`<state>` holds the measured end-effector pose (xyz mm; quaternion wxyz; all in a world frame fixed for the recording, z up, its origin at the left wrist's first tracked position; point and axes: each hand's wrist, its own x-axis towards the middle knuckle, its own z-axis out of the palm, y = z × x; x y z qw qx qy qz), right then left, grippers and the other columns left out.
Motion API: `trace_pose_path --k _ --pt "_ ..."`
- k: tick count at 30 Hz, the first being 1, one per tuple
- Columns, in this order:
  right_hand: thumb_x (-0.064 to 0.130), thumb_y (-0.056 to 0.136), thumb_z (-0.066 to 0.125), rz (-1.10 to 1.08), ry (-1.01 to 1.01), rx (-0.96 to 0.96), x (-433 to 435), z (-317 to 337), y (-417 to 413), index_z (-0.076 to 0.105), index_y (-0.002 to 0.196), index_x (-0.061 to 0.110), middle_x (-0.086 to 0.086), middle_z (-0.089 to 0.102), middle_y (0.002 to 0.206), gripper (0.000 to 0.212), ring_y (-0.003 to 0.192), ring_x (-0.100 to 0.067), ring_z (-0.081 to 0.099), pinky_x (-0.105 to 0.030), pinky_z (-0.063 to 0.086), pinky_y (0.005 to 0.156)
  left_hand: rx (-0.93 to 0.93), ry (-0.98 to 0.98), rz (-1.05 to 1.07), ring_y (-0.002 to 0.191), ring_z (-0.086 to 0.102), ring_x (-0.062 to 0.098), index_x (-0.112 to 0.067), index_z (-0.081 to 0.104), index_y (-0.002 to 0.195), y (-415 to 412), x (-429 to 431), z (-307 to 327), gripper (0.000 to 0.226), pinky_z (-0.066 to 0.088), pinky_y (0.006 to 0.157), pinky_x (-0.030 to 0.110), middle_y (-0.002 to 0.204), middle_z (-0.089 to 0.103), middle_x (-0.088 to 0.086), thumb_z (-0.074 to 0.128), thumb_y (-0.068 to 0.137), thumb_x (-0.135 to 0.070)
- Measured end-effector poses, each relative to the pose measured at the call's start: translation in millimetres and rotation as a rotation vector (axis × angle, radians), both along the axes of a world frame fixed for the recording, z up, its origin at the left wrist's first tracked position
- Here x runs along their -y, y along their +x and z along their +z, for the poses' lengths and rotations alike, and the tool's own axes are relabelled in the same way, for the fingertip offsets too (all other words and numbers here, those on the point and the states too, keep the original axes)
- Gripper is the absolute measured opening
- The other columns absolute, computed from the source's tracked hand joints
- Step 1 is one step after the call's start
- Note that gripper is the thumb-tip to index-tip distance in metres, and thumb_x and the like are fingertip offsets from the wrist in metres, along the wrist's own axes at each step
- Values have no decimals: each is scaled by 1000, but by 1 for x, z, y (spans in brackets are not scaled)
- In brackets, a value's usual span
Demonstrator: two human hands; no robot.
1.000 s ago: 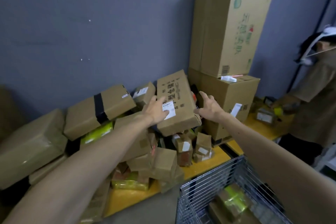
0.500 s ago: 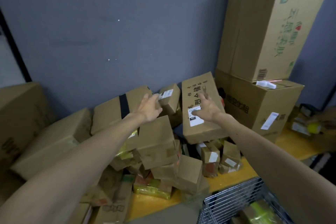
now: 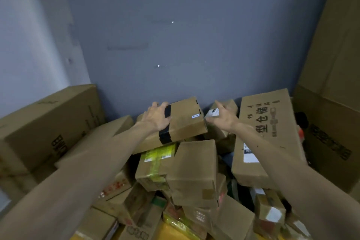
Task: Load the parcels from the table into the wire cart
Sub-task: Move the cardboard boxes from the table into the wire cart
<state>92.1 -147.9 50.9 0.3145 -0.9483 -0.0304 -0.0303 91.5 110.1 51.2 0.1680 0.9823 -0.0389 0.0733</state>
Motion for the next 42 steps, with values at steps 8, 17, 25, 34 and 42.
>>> trace_pose_path --k 8,17,25,34,42 --pt "56 93 53 48 -5 -118 -30 -30 49 18 155 30 -17 19 157 76 143 -35 27 -45 26 116 -139 2 174 138 34 39 -26 23 153 18 -51 -57 69 34 111 53 155 25 16 52 96 -50" --pt "67 89 46 -77 47 -157 -50 -62 90 20 154 33 -16 40 149 78 137 -35 37 -49 32 113 -297 -129 182 145 25 37 -27 22 155 48 -83 -118 64 29 116 49 160 16 14 45 100 -50" --pt "36 99 55 -74 284 -172 -58 -60 88 25 154 27 -1 44 149 63 136 -24 40 -25 30 98 -307 -103 129 144 27 35 -29 31 152 65 -85 -137 61 31 115 50 160 24 9 35 99 -60" --pt "22 104 43 -172 452 -42 -64 -64 81 41 148 19 -6 49 146 45 134 -25 41 -25 30 103 -311 -134 81 148 19 33 -31 25 154 57 -77 -124 60 24 118 52 163 16 8 28 101 -59" --pt "17 102 49 -298 764 29 -50 -46 81 47 145 20 -2 50 142 43 128 -21 46 -27 35 103 -157 -170 91 148 16 33 -23 28 154 50 -72 -93 62 24 117 51 160 21 13 34 101 -56"
